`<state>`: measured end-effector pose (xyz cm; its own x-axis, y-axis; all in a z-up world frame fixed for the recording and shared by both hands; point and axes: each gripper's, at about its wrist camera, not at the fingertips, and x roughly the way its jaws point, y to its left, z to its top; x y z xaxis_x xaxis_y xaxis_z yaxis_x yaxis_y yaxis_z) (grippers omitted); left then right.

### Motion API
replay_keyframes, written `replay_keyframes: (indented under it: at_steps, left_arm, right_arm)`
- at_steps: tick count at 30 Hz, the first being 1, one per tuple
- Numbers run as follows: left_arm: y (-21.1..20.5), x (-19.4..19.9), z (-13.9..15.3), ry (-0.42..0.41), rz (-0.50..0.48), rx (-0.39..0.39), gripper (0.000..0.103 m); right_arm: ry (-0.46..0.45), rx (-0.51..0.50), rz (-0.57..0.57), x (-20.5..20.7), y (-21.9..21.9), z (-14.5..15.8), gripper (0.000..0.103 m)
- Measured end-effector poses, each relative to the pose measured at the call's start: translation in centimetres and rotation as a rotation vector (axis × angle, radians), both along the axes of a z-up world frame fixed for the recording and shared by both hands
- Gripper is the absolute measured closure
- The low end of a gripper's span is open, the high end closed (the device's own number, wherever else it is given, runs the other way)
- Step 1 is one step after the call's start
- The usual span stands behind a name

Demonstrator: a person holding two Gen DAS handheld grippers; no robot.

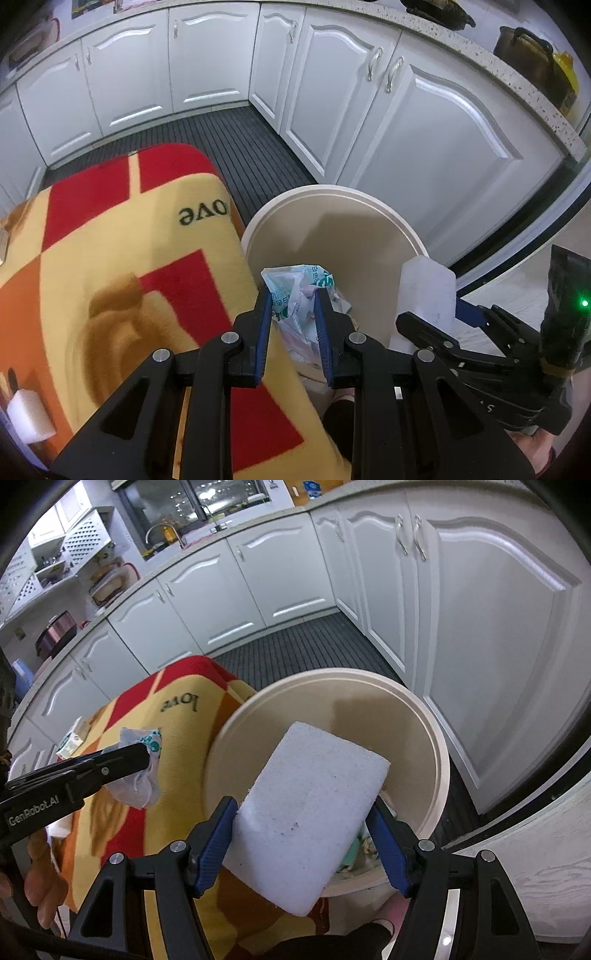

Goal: Collect trash
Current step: 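Carry the wrapper and sponge to the bin and open both grippers, then move both grippers back from the bin to the table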

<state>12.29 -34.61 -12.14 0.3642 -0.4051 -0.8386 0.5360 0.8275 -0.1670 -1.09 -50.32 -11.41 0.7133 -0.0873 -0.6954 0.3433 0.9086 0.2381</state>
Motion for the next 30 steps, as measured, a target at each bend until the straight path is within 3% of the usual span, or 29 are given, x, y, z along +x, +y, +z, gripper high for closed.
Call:
replay_keyframes:
  at_steps: [6,8,11,30]
  left_arm:
    - [-0.1,0.4,-0.8,0.006,-0.010,-0.023,0.079]
    - [-0.3,0.5,-1.1,0.008,-0.019,-0.019,0.061]
    - [-0.5,0.5,-1.5,0.010,-0.035,-0.025,0.046]
    - [1.8,-0.9,-0.4,0.014,-0.004,-0.009,0.046]
  right_arm:
    - [0.017,0.002,-0.012,0.7,-1.0,-1.0,0.033]
    - [0.023,-0.003,-0.019,0.9,-1.2,-1.2,0.033]
    - [0.035,-0.006,-0.033,1.0,-1.5,-1.5,0.029]
    - [0.034,0.054,-0.027,0.4,-1.2,-1.3,0.027]
